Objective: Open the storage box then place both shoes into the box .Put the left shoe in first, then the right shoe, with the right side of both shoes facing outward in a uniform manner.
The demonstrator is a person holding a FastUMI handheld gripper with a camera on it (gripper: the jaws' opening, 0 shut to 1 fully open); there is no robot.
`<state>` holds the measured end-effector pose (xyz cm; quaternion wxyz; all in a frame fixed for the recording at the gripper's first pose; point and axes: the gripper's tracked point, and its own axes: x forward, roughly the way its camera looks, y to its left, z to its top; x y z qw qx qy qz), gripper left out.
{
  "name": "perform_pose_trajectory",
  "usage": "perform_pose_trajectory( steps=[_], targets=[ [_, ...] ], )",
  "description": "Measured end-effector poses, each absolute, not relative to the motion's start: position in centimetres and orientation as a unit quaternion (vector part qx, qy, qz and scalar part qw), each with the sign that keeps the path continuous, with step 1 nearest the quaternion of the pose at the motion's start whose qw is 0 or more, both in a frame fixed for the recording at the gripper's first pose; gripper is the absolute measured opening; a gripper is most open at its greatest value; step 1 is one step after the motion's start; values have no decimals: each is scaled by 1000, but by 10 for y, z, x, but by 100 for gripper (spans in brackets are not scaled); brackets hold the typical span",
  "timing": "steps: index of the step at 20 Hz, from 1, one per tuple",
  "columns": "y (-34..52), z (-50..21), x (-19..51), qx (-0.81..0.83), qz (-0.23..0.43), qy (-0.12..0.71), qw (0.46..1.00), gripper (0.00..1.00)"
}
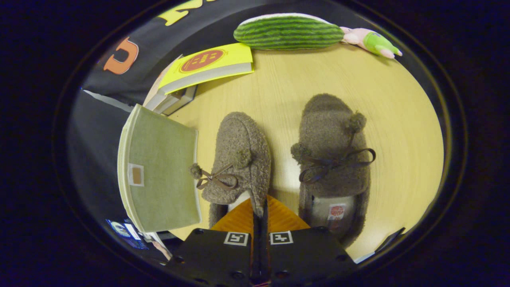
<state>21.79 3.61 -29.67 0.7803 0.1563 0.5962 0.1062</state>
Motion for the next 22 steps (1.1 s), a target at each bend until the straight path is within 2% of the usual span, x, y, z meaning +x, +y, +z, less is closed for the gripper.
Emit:
perform_pose_trajectory(
  steps=[8,12,17,22],
  targets=[
    [99,-178,218,140,150,548,811,6],
    [151,-141,215,127,175,526,822,6],
    [229,-137,218,152,202,507,824,6],
    [286,-178,226,232,167,525,802,6]
  ],
)
